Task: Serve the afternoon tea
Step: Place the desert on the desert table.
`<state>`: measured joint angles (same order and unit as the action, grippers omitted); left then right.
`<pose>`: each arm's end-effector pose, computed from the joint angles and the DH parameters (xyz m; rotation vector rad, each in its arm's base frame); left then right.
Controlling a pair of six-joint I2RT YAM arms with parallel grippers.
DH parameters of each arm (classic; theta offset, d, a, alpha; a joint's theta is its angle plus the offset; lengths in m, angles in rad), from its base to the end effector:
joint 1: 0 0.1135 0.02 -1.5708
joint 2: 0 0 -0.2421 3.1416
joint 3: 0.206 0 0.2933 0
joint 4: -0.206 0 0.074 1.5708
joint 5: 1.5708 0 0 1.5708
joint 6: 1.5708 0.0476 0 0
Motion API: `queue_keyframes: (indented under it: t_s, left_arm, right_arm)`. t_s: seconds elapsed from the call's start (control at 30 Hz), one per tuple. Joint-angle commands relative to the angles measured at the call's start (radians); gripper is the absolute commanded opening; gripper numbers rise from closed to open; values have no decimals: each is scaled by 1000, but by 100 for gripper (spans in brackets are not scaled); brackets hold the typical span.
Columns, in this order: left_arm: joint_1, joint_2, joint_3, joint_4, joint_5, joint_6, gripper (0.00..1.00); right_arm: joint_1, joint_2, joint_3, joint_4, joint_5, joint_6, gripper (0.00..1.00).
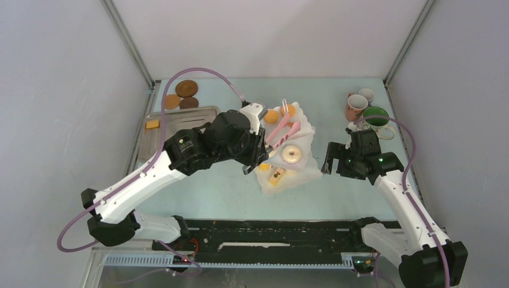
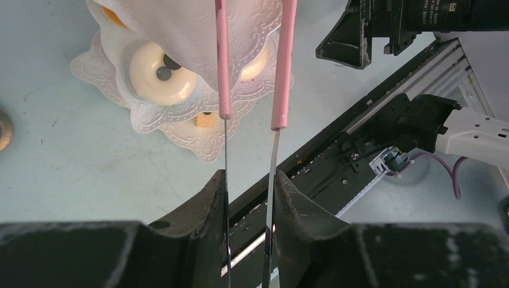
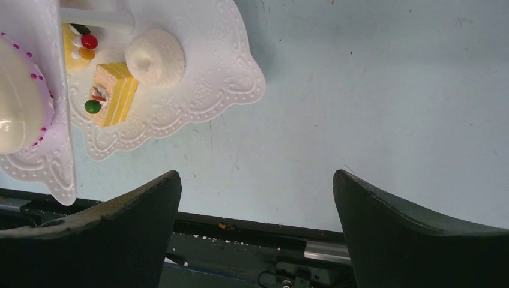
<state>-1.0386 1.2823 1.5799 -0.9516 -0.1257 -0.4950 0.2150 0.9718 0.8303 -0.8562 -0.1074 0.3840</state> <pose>0.1595 -0.2591 0.4134 0.5512 2.2448 -0.6863 0.2353 0.0566 0.2304 0.1786 2.5961 0.3598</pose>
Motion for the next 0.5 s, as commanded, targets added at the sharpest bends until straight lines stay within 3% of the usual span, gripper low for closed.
queue_keyframes:
  t_s: [0.0,0.47]
  left_arm:
    - [-5,-4,32,11,-6,18,34]
    - [-5,-21,51,-16,-5,32,36]
  right_arm:
    - [6,-10,10,19,-5,-4,100]
    - [13,-9,10,17,-3,-3,100]
